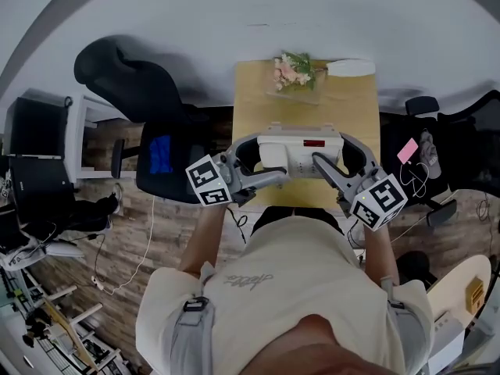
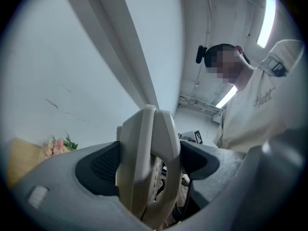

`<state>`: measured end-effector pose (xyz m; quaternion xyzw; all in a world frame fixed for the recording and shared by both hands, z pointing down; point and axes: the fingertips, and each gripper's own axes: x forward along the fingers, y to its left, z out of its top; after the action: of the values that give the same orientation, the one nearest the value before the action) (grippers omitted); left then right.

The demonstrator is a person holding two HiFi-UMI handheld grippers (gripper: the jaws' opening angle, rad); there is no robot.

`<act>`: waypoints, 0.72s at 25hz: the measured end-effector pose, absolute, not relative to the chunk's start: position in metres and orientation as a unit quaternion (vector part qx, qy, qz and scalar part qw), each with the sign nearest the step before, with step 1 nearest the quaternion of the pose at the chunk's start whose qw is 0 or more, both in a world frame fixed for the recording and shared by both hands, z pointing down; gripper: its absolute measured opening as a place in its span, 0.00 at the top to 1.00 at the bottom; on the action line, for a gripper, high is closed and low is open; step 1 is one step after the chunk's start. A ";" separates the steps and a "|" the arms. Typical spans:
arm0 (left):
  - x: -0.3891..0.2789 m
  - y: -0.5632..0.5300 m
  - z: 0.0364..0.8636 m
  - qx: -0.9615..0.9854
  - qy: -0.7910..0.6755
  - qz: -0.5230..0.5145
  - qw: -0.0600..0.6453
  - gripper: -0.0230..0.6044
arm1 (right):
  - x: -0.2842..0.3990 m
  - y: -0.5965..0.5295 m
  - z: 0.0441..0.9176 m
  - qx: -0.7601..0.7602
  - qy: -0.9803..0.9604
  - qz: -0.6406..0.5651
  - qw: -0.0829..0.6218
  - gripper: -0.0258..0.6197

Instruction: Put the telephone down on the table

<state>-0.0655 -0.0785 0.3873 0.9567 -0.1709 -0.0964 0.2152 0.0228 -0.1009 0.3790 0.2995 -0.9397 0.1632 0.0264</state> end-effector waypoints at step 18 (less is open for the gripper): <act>-0.048 -0.096 0.497 0.926 -0.149 -0.066 0.342 0.35 | 0.042 -0.115 0.491 0.326 -0.902 0.272 0.078 0.56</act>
<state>-0.0479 -0.0958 0.4973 0.9256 -0.1488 -0.0658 0.3417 0.0419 -0.1149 0.4913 0.3256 -0.9022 0.2719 0.0781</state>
